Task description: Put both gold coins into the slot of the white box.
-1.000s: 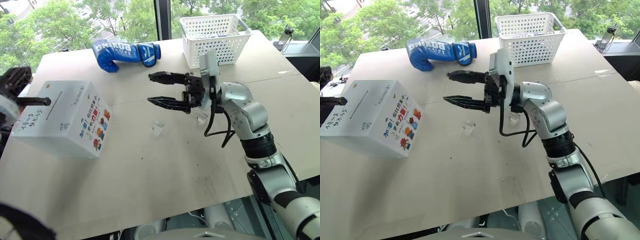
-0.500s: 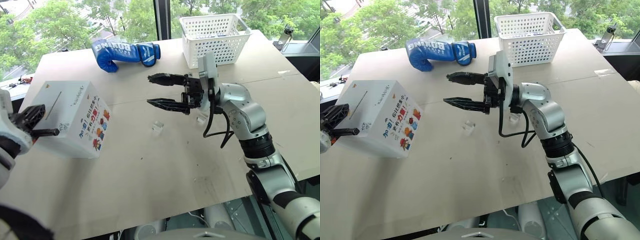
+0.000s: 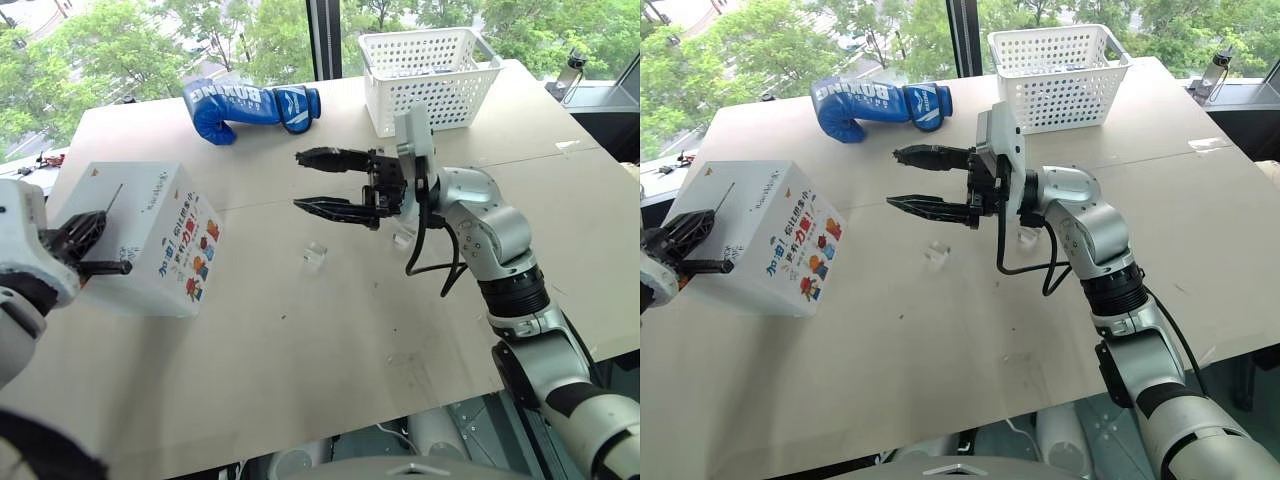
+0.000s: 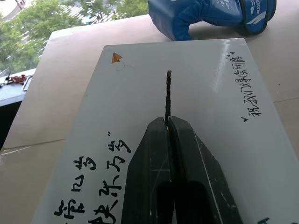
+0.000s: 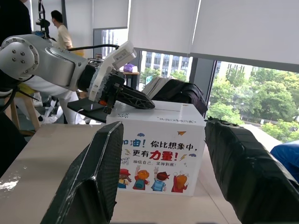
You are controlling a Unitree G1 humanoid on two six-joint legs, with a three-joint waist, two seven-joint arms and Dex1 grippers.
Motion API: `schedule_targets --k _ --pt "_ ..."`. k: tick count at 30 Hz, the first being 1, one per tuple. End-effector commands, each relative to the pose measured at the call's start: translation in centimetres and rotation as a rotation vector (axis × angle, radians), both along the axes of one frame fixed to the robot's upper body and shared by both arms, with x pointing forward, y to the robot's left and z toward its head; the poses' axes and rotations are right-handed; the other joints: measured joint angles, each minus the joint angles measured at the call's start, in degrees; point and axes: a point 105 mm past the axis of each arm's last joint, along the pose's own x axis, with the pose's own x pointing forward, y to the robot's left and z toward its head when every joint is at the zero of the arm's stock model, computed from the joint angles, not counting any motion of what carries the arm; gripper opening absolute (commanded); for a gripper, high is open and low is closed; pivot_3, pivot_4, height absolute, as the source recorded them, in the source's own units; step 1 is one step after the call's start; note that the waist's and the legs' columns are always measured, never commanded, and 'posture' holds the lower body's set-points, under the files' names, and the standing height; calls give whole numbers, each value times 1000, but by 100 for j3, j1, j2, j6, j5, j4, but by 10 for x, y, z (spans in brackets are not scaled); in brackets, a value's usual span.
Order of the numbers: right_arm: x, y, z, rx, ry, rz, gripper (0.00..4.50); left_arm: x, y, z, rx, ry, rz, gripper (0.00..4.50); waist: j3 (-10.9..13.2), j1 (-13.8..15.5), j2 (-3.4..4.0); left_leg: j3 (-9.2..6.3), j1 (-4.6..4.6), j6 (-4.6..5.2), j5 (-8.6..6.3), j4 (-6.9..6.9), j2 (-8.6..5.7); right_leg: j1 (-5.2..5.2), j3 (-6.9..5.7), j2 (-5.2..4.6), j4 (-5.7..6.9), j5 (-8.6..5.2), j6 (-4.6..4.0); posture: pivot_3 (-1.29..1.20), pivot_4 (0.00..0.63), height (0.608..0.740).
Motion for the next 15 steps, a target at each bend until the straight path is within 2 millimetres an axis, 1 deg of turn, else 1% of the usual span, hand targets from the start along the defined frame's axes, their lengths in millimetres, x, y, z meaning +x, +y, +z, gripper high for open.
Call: schedule_targets --k 1,4,5,6,7,8,9,11,13,15 --pt "-4 -2 8 30 -31 -1 2970 1 1 1 13 -17 1 0 -1 1 2 0 1 0 0 0 0 0 0 0 1 0 0 0 150 721" --pt "-5 -2 8 32 -31 0 2970 3 -3 2 7 -29 -21 0 -1 3 2 -1 2 0 0 0 0 1 -1 0 3 0 0 0 150 721" --pt "-5 -2 8 33 -30 0 3008 3 -4 6 20 -53 -24 570 -1 5 2 -1 2 0 0 0 0 1 -1 0 4 0 0 0 150 721" --pt "-5 -2 8 33 -29 0 3008 4 -4 12 33 -83 -23 859 -1 7 1 -1 2 0 0 1 0 1 -1 -1 4 1 0 0 150 721" --pt "-5 -3 8 34 -29 -1 3008 5 -4 22 59 -140 -20 1238 -1 7 2 -1 1 0 0 1 0 1 -1 -1 4 1 0 0 150 721" --pt "-5 -4 9 35 -29 -2 3008 5 -7 35 71 -213 -35 1799 -2 9 0 -1 1 0 0 2 0 1 -1 -1 4 1 -1 0 150 721" --pt "-5 -5 9 35 -29 -3 3008 5 -10 45 81 -272 -52 2258 -3 13 -2 -2 -1 0 0 3 0 1 -2 0 3 1 -1 0 150 721" --pt "-5 -7 9 35 -26 -3 3008 5 -16 55 91 -338 -83 3123 -4 17 -4 -5 -3 0 0 5 0 1 -6 -1 3 1 -1 0 150 721" --pt "-3 -15 6 17 -17 -12 3008 1 -28 68 68 -420 -160 3123 -4 15 -3 -4 -4 0 0 6 -2 1 -5 -5 2 1 -1 0 150 721" --pt "-1 -24 1 -8 -9 -29 3008 -3 -36 75 44 -460 -212 3123 -5 15 -5 -4 -5 1 0 5 -3 1 -5 -8 -1 1 0 0 150 721"
